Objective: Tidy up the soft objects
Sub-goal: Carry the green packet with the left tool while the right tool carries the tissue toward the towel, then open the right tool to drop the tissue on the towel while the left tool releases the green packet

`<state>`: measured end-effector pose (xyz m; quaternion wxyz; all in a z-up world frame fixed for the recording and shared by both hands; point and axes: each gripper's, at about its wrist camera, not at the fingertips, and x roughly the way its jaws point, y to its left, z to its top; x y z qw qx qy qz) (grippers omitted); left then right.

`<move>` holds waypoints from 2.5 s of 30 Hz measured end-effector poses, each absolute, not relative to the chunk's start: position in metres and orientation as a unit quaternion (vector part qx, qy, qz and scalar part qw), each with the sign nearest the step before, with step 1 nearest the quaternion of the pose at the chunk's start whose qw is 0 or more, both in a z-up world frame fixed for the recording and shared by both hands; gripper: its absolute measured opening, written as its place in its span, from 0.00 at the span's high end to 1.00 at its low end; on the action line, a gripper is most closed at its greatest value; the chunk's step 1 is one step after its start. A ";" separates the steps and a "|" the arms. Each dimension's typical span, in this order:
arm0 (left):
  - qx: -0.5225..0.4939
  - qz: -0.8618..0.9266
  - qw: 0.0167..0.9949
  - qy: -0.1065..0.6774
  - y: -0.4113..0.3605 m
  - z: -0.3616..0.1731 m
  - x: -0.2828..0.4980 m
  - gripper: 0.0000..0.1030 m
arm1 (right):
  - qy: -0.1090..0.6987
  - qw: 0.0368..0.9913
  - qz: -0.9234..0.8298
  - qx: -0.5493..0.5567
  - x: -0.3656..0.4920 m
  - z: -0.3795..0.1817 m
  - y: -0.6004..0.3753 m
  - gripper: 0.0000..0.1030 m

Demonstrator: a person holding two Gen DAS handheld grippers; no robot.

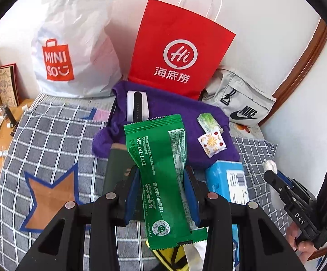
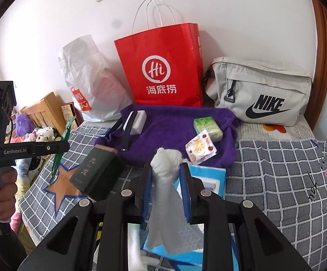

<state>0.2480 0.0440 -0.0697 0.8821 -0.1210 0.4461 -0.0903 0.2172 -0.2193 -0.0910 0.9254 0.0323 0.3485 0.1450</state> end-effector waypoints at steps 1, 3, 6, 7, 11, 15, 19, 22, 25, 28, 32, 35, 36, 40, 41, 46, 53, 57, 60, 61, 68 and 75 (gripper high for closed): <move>-0.120 -0.091 0.882 0.446 0.044 -0.069 0.250 0.65 | 0.348 0.926 0.143 0.032 0.220 -0.090 -0.220 0.77; -0.115 -0.092 0.883 0.446 0.042 -0.069 0.258 0.65 | 0.346 0.927 0.141 0.033 0.228 -0.089 -0.221 0.77; -0.112 -0.094 0.882 0.447 0.039 -0.070 0.267 0.65 | 0.346 0.928 0.138 0.034 0.240 -0.087 -0.223 0.77; -0.111 -0.094 0.882 0.448 0.038 -0.071 0.271 0.65 | 0.346 0.927 0.138 0.034 0.243 -0.086 -0.224 0.77; -0.109 -0.095 0.881 0.450 0.036 -0.072 0.285 0.65 | 0.349 0.926 0.138 0.031 0.258 -0.087 -0.225 0.77; -0.112 -0.097 0.878 0.455 0.036 -0.074 0.303 0.65 | 0.353 0.924 0.144 0.032 0.277 -0.089 -0.225 0.77; -0.115 -0.097 0.876 0.459 0.036 -0.077 0.318 0.65 | 0.360 0.920 0.153 0.024 0.294 -0.092 -0.221 0.77; -0.116 -0.098 0.873 0.464 0.034 -0.081 0.331 0.65 | 0.365 0.917 0.157 0.023 0.309 -0.095 -0.218 0.77; -0.115 -0.099 0.872 0.465 0.031 -0.082 0.343 0.65 | 0.366 0.916 0.162 0.026 0.322 -0.096 -0.217 0.77; -0.113 -0.098 0.872 0.466 0.027 -0.083 0.355 0.65 | 0.371 0.913 0.170 0.028 0.337 -0.099 -0.215 0.76; -0.111 -0.096 0.869 0.472 0.023 -0.090 0.373 0.65 | 0.387 0.905 0.176 0.030 0.356 -0.110 -0.213 0.76; -0.113 -0.096 0.865 0.479 0.020 -0.098 0.386 0.65 | 0.400 0.897 0.183 0.028 0.365 -0.123 -0.210 0.76; -0.113 -0.096 0.864 0.481 0.020 -0.101 0.389 0.65 | 0.406 0.894 0.186 0.029 0.368 -0.129 -0.210 0.76; -0.119 -0.099 0.858 0.489 0.019 -0.115 0.402 0.65 | 0.437 0.876 0.203 0.029 0.380 -0.149 -0.205 0.75; -0.119 -0.100 0.857 0.491 0.019 -0.119 0.405 0.65 | 0.446 0.870 0.208 0.026 0.381 -0.154 -0.203 0.74; -0.116 -0.100 0.847 0.508 0.017 -0.139 0.417 0.65 | 0.474 0.854 0.213 0.004 0.390 -0.176 -0.193 0.74; -0.109 -0.106 0.841 0.519 0.013 -0.151 0.429 0.65 | 0.495 0.843 0.210 0.003 0.395 -0.188 -0.195 0.74; -0.106 -0.108 0.836 0.527 0.009 -0.158 0.432 0.64 | 0.504 0.840 0.200 0.005 0.401 -0.195 -0.197 0.74; -0.100 -0.104 0.833 0.534 0.005 -0.166 0.435 0.64 | 0.511 0.837 0.196 0.007 0.403 -0.198 -0.197 0.74; -0.101 -0.104 0.831 0.537 0.004 -0.168 0.436 0.64 | 0.512 0.837 0.193 0.005 0.403 -0.198 -0.197 0.74; -0.096 -0.106 0.829 0.541 0.000 -0.171 0.436 0.63 | 0.507 0.840 0.191 0.009 0.408 -0.197 -0.196 0.74; -0.096 -0.104 0.825 0.547 -0.001 -0.173 0.437 0.62 | 0.501 0.844 0.192 0.003 0.407 -0.194 -0.193 0.60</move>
